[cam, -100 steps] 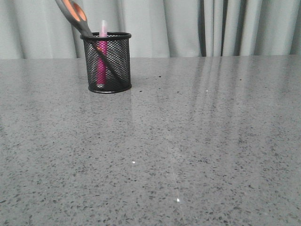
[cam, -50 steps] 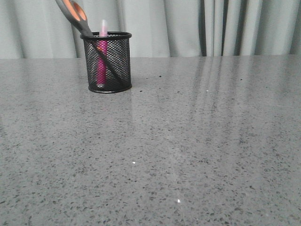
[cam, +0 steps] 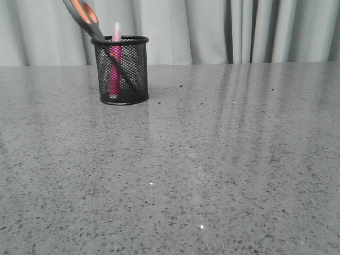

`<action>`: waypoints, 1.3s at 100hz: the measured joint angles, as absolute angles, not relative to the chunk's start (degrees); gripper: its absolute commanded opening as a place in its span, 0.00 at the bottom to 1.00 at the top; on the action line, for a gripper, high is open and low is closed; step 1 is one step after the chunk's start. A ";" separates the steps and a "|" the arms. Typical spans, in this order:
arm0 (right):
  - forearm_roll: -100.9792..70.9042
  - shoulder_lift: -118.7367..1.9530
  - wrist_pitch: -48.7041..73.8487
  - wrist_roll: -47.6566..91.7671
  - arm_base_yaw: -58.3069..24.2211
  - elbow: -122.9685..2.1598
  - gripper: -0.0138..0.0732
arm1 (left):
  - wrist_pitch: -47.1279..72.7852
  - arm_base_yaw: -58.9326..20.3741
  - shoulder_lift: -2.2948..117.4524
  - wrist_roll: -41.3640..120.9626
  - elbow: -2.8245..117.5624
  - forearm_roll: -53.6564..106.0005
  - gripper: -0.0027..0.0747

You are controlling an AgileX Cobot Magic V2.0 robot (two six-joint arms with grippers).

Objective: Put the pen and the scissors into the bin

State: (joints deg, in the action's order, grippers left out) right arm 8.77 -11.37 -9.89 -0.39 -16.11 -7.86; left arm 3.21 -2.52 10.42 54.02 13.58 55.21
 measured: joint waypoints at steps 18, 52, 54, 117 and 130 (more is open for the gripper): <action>8.77 -11.37 -9.89 -0.39 -16.11 -7.86 0.08 | 3.21 -2.52 10.42 53.89 13.46 53.36 0.01; 8.77 -11.37 -9.89 -0.39 -16.11 -7.86 0.08 | 4.55 -2.52 9.12 14.36 10.16 6.79 0.01; 8.77 -11.37 -9.89 -0.39 -16.11 -7.86 0.08 | 4.55 -2.52 8.72 13.71 9.40 5.79 0.01; 8.77 -11.37 -9.77 -0.39 -16.11 -7.76 0.08 | 6.66 -2.52 -0.17 5.89 -0.11 0.56 0.01; 8.77 -11.37 -9.77 0.00 -16.11 -7.76 0.08 | 6.66 -2.52 -0.17 5.76 -0.11 0.56 0.01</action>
